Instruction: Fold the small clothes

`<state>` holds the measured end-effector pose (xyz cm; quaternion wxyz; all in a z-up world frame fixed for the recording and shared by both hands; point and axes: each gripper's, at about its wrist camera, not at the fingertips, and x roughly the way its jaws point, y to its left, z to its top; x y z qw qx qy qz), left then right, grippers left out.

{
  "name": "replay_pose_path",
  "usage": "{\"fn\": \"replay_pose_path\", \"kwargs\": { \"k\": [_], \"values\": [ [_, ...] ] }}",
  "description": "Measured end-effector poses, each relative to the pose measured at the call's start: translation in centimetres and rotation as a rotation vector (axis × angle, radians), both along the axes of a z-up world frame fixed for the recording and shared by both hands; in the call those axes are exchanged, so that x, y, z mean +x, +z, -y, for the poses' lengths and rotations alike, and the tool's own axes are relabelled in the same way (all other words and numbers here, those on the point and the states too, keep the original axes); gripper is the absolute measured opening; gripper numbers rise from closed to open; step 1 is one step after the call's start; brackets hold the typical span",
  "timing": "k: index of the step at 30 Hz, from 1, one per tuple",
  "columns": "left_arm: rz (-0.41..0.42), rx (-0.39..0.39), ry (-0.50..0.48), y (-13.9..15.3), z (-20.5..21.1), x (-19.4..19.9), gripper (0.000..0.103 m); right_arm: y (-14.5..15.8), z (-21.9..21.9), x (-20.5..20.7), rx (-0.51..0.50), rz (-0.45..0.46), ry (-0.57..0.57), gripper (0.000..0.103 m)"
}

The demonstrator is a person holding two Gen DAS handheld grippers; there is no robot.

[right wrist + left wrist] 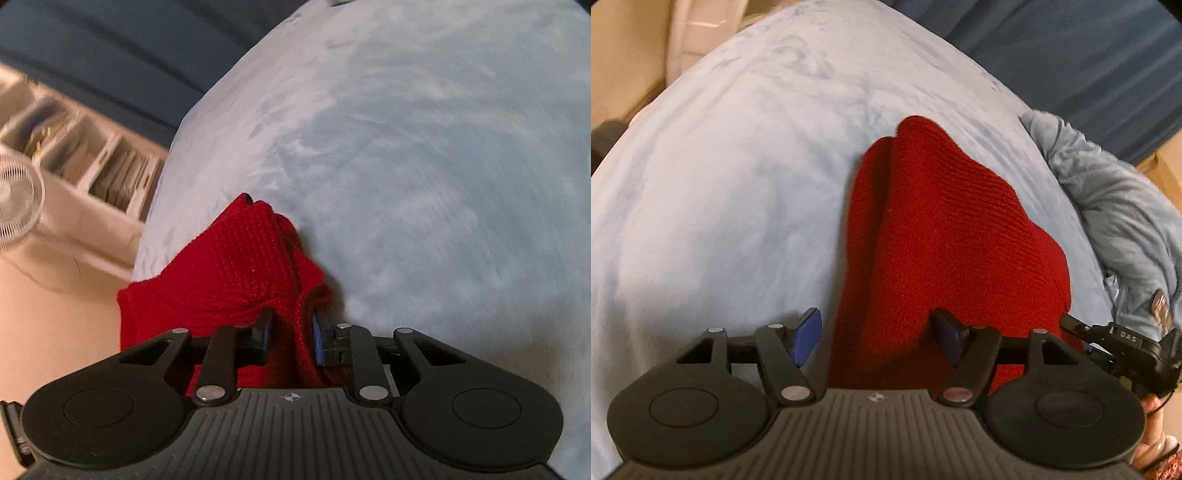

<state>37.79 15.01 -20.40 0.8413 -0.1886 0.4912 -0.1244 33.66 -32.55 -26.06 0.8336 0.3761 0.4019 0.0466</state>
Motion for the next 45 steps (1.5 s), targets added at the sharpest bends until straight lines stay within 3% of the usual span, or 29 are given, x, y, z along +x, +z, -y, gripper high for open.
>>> {"fn": "replay_pose_path", "kwargs": {
  "k": [2, 4, 5, 7, 10, 12, 14, 16, 18, 21, 23, 27, 32, 39, 45],
  "values": [
    [-0.003, -0.014, 0.025, -0.3, -0.8, -0.6, 0.084, -0.5, 0.1, -0.1, 0.0, -0.031, 0.003, 0.031],
    [0.003, -0.009, 0.034, -0.1, -1.5, -1.2, 0.086, -0.8, 0.7, -0.8, 0.021, -0.063, -0.038, 0.056],
    [0.009, 0.0, 0.03, 0.1, -1.6, -1.5, 0.086, -0.8, 1.1, -1.6, 0.032, -0.079, -0.07, 0.06],
    [0.038, 0.049, 0.017, 1.0, -1.5, -2.4, 0.086, -0.2, 1.4, -3.5, 0.022, -0.076, -0.12, 0.062],
    [0.117, 0.196, -0.004, 3.7, 0.2, -4.5, 0.089, 2.4, 0.2, -6.4, -0.121, -0.029, -0.128, 0.066],
    [0.213, 0.225, -0.034, 5.5, 1.4, -6.5, 0.102, 4.4, -2.0, -8.1, -0.205, 0.05, -0.05, 0.071],
    [0.256, 0.233, -0.047, 6.2, 2.6, -7.4, 0.103, 5.2, -4.3, -9.5, -0.267, 0.097, 0.072, 0.076],
    [0.232, 0.251, -0.065, 5.6, 3.7, -7.0, 0.103, 5.0, -6.4, -10.2, -0.325, 0.098, 0.161, 0.077],
    [0.16, 0.291, -0.047, 4.2, 4.4, -6.3, 0.103, 4.5, -7.9, -10.8, -0.41, 0.072, 0.181, 0.077],
    [0.059, 0.482, -0.032, 2.5, 5.2, -6.8, 0.102, 5.0, -8.7, -11.7, -0.49, 0.036, 0.191, 0.076],
    [0.058, 0.533, -0.051, 2.7, 5.3, -8.8, 0.102, 6.4, -9.3, -12.7, -0.522, 0.053, 0.189, 0.076],
    [0.108, 0.507, -0.05, 6.1, 6.4, -14.6, 0.103, 10.3, -10.7, -15.7, -0.553, 0.134, 0.192, 0.081],
    [0.165, 0.494, -0.029, 10.4, 9.1, -20.9, 0.103, 13.8, -12.6, -21.4, -0.631, 0.197, 0.118, 0.087],
    [0.244, 0.494, -0.063, 13.1, 11.5, -27.3, 0.103, 14.4, -13.8, -28.0, -0.693, 0.19, 0.114, 0.088],
    [0.27, 0.476, -0.046, 13.9, 11.4, -30.5, 0.103, 15.4, -14.5, -30.6, -0.709, 0.217, 0.117, 0.088]
  ]
}}
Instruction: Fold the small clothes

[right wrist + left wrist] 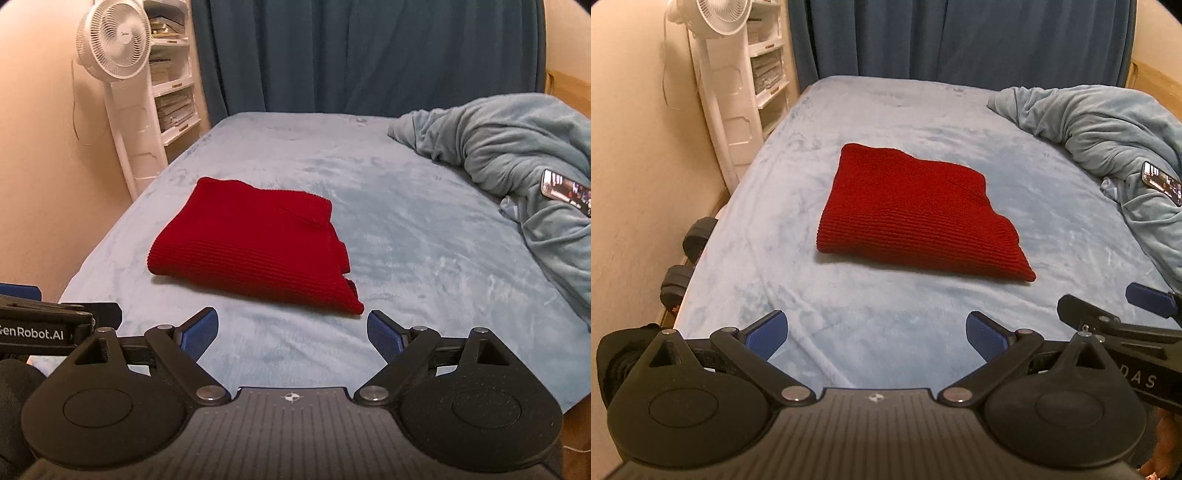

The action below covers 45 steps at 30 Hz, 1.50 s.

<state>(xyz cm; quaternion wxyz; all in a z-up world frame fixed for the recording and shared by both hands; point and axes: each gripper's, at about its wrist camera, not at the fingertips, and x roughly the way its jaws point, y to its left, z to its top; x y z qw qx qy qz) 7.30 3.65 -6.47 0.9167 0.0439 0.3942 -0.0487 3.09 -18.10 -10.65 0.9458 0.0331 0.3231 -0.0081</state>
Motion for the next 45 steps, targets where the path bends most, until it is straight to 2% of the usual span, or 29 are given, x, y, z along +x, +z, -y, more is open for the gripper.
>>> {"fn": "replay_pose_path", "kwargs": {
  "k": [7, 40, 45],
  "values": [
    [0.025, 0.014, 0.034, 0.5, -0.7, -1.6, 0.103, 0.4, -0.8, -1.3, -0.015, 0.016, 0.014, 0.089],
    [0.036, 0.048, 0.078, 0.5, -0.8, -1.3, 0.103, -0.2, -0.8, -1.4, -0.008, -0.011, 0.031, 0.089],
    [0.033, 0.046, 0.078, 0.4, -0.9, -1.4, 0.103, -0.2, -1.0, -1.4, -0.005, -0.014, 0.033, 0.092]
  ]
}}
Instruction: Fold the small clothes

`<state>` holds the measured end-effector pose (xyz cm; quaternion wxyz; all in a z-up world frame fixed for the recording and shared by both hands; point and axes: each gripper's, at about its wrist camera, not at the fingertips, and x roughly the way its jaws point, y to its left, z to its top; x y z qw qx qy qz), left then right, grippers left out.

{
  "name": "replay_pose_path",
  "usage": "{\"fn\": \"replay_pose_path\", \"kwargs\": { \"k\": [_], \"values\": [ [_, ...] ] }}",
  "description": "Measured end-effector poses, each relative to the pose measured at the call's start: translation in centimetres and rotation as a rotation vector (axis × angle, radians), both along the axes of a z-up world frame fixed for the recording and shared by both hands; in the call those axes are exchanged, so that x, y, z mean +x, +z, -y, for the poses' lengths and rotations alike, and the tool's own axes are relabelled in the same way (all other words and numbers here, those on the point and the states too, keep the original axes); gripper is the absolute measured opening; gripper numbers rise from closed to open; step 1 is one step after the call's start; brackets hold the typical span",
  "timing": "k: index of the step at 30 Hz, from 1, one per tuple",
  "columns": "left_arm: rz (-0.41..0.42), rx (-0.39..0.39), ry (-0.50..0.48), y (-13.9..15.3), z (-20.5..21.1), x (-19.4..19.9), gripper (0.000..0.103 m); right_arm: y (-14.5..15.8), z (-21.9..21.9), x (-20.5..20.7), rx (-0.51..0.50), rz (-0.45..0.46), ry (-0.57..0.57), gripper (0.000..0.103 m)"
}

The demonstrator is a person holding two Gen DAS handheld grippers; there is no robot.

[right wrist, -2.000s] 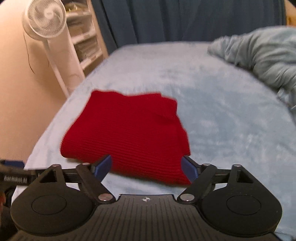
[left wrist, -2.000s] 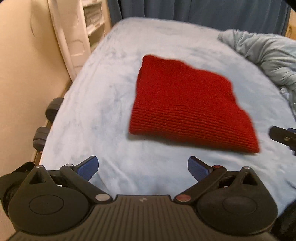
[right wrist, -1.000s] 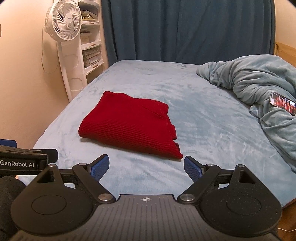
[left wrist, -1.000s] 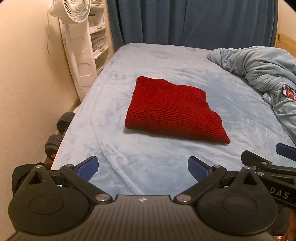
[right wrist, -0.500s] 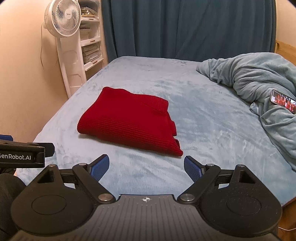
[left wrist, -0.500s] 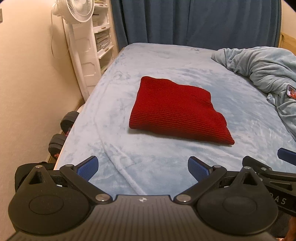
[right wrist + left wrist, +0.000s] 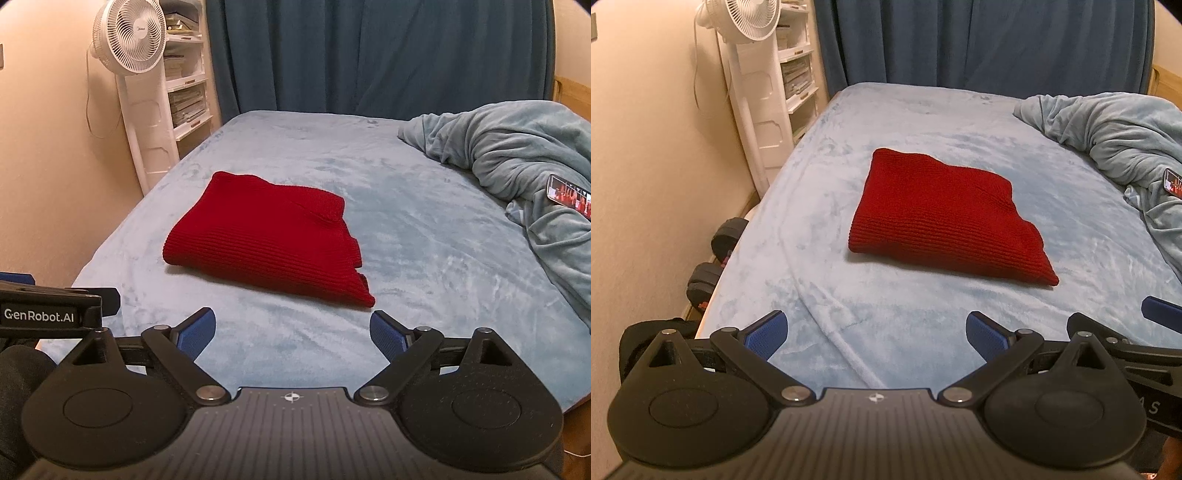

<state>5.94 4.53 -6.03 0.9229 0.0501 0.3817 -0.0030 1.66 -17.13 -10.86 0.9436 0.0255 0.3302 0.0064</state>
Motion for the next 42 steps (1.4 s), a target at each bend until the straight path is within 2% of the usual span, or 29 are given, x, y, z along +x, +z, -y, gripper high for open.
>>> {"fn": "replay_pose_path", "kwargs": {
  "k": [9, 36, 42],
  "values": [
    [-0.005, -0.001, 0.015, -0.15, -0.09, -0.19, 0.103, -0.16, -0.06, -0.01, -0.004, -0.018, 0.004, 0.099],
    [-0.007, 0.013, 0.031, -0.18, -0.32, -0.37, 0.103, -0.21, -0.13, -0.06, -0.017, -0.026, 0.009, 0.099],
    [0.001, 0.037, 0.031, -0.26, -0.27, -0.3, 0.103, -0.34, -0.3, 0.0, -0.02, -0.037, 0.016, 0.1]
  ]
}}
